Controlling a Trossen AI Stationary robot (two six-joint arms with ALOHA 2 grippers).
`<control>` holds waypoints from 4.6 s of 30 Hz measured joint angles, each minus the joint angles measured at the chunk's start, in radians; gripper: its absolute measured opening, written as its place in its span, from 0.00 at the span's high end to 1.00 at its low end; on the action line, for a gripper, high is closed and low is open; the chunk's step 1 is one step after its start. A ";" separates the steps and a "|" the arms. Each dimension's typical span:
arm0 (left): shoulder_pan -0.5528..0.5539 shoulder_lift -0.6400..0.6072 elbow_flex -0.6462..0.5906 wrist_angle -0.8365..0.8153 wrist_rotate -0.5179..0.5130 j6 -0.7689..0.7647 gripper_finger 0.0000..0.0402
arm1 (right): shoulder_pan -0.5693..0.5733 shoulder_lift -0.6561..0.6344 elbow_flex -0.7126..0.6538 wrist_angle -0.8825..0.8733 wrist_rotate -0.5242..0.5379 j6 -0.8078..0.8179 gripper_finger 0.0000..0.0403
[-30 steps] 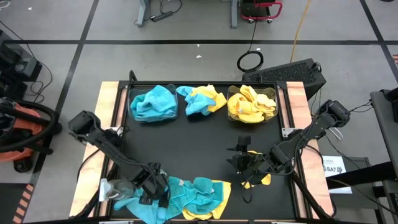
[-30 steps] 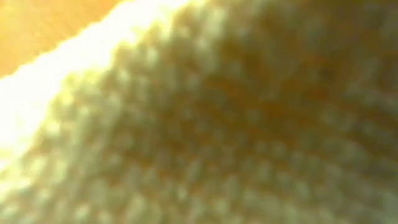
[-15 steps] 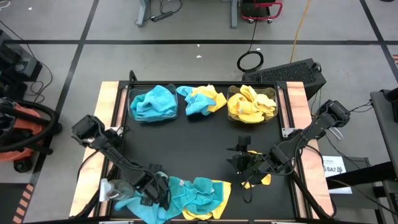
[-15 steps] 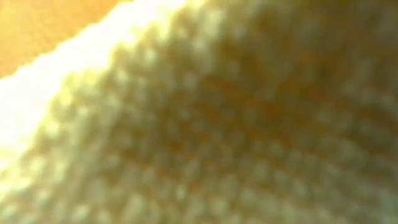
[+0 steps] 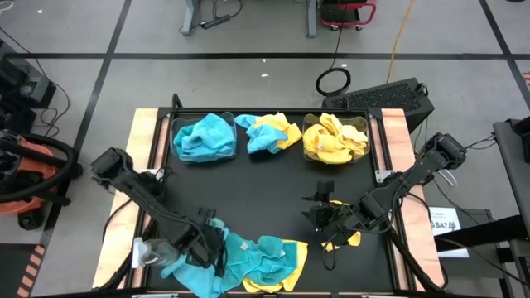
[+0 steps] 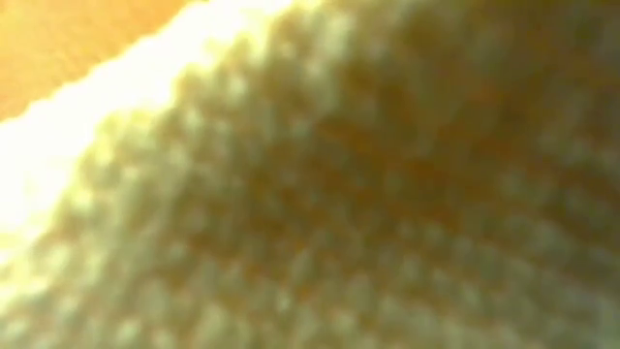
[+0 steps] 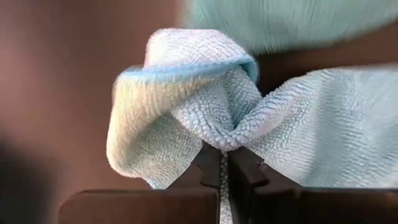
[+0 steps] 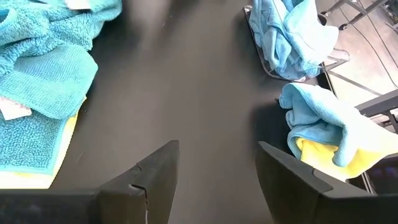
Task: Sort microfiber towel by color & place in baskets
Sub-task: Put the blue microfiber cloth into the left transparent bin
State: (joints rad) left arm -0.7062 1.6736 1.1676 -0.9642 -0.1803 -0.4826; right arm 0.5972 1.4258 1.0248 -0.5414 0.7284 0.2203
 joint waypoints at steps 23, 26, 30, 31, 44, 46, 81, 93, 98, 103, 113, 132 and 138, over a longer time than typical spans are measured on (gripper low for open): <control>0.063 -0.155 0.295 -0.100 -0.637 0.261 0.99 | -0.029 0.082 0.000 0.316 -0.174 -0.188 0.50; 0.091 -0.156 0.319 -0.090 -0.688 0.308 0.99 | -0.055 0.119 0.000 0.386 -0.208 -0.213 0.50; 0.131 -0.156 0.337 -0.043 -0.741 0.380 0.99 | -0.091 0.161 0.000 0.484 -0.211 -0.236 0.50; 0.140 -0.156 0.340 -0.028 -0.744 0.399 0.99 | -0.101 0.172 0.000 0.508 -0.212 -0.244 0.50; 0.255 -0.156 0.348 0.148 -0.765 0.633 0.99 | -0.222 0.289 -0.001 0.874 -0.283 -0.267 0.50; 0.262 -0.156 0.348 0.194 -0.765 0.672 0.99 | -0.239 0.297 -0.001 0.906 -0.283 -0.262 0.50; 0.219 -0.156 0.348 0.433 -0.399 0.750 0.97 | -0.381 0.307 -0.001 1.078 -0.258 -0.269 0.50; 0.199 -0.107 0.348 0.293 -0.234 0.692 0.97 | -0.380 0.307 -0.001 1.170 -0.267 -0.361 0.50; 0.207 -0.045 0.348 0.230 -0.232 0.671 0.97 | -0.375 0.307 -0.001 1.190 -0.287 -0.399 0.63; 0.212 -0.008 0.348 0.211 -0.235 0.656 0.93 | -0.359 0.306 -0.001 1.190 -0.289 -0.474 0.93; 0.209 0.000 0.348 0.168 -0.238 0.540 0.54 | -0.330 0.306 -0.001 1.221 -0.203 -0.595 0.99; 0.109 -0.096 0.348 0.117 -0.239 0.312 0.24 | -0.297 0.306 -0.001 1.208 -0.124 -0.732 1.00; 0.102 -0.086 0.348 0.075 -0.272 0.233 0.24 | -0.296 0.306 -0.001 1.219 -0.093 -0.745 1.00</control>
State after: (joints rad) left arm -0.6044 1.5872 1.5154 -0.8888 -0.4526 -0.2495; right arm 0.3014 1.7317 1.0240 0.6780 0.6357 -0.5249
